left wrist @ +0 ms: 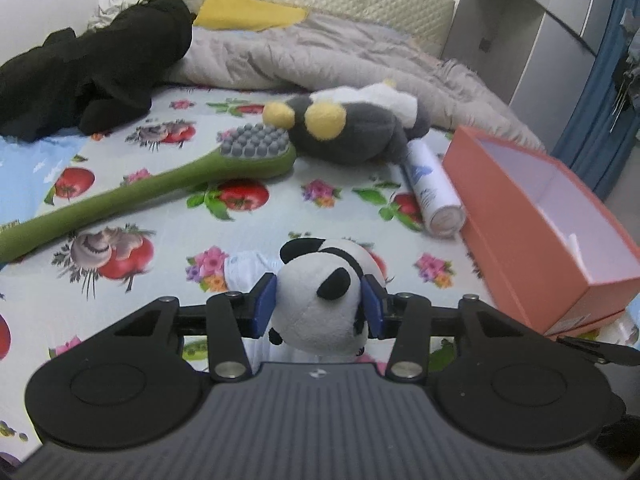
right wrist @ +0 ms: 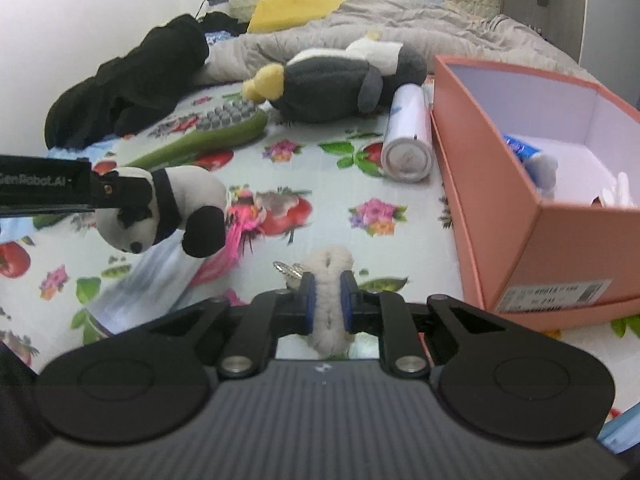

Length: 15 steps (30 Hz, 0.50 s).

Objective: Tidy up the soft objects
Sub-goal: 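Carry the panda plush and white ring with both tools over the pink box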

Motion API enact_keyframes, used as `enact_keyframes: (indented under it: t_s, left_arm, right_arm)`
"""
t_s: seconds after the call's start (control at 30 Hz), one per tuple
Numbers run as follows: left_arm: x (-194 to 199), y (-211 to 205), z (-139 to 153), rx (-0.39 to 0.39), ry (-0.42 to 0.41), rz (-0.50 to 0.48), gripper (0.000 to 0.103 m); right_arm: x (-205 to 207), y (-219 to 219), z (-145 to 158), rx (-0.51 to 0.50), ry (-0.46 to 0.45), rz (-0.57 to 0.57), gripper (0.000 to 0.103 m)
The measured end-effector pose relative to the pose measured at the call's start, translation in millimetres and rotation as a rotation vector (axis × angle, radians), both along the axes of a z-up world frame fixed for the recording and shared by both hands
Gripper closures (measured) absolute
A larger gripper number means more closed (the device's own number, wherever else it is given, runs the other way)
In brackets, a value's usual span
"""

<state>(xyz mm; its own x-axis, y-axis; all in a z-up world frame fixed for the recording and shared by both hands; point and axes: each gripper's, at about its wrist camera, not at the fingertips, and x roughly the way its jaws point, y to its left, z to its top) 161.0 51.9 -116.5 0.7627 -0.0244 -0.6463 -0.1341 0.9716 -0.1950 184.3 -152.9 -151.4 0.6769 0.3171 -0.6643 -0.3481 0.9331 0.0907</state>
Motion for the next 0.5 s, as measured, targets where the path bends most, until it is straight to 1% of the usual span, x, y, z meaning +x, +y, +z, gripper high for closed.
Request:
enact_keyframes:
  t_s: [0.2, 0.37, 0.5]
  left_arm:
    - [1.3, -7.8, 28.0, -0.011, -0.029, -0.017, 0.051]
    - [4.7, -20.1, 56.0, -0.021, -0.04, -0.042, 0.051]
    - [8.4, -35.3, 84.2, -0.017, -0.071, -0.072, 0.051]
  right_arm:
    - [0.6, -7.6, 31.0, 0.039, -0.034, -0.004, 0.087]
    - [1.6, -16.8, 65.6, 0.071, -0.076, -0.011, 0.087]
    - [4.6, -27.7, 95.0, 0.094, -0.116, -0.024, 0.087]
